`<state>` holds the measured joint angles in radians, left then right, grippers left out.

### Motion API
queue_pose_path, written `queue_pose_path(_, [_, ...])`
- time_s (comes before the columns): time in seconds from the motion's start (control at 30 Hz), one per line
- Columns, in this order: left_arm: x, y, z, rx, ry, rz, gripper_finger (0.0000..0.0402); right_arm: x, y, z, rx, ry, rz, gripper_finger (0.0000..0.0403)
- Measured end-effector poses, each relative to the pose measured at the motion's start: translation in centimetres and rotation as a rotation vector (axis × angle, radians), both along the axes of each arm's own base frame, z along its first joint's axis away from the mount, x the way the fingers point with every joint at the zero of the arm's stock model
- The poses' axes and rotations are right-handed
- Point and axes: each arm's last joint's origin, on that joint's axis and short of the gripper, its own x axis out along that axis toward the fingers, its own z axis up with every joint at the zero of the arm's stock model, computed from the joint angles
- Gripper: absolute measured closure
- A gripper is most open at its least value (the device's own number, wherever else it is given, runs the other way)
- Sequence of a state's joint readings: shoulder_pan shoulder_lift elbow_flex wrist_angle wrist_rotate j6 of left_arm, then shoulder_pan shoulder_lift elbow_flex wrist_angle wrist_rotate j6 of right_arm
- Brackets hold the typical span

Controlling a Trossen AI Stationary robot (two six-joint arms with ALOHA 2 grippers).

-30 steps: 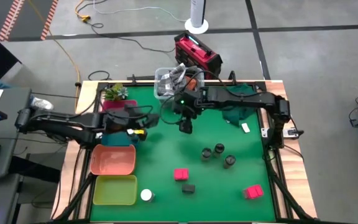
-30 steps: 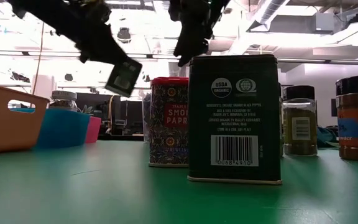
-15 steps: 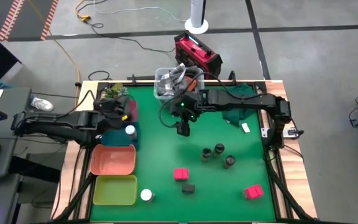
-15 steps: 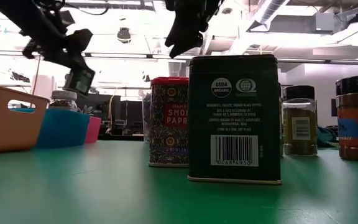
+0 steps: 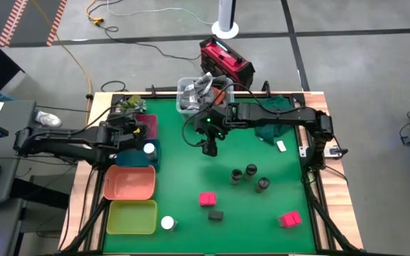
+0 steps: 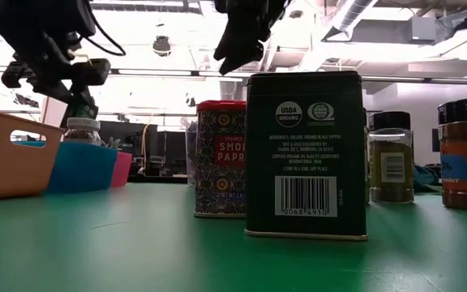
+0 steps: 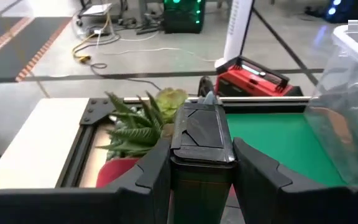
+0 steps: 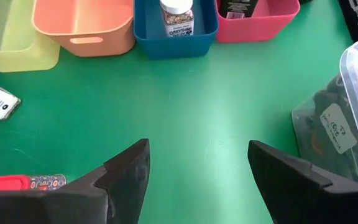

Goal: Sort spices by type
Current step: Put the top green seasoning can into the red bin

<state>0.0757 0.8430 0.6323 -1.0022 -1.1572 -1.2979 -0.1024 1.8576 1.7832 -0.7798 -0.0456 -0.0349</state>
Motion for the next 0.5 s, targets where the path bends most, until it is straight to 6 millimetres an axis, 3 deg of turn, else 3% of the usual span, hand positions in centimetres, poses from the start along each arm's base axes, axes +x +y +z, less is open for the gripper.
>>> queue_pose_path(0.5, [1.9, 0.5, -1.9, -0.018, 0.010, 0.088, 0.0270, 0.1, 0.2, 0.0, 0.000, -0.006, 0.004, 0.0108])
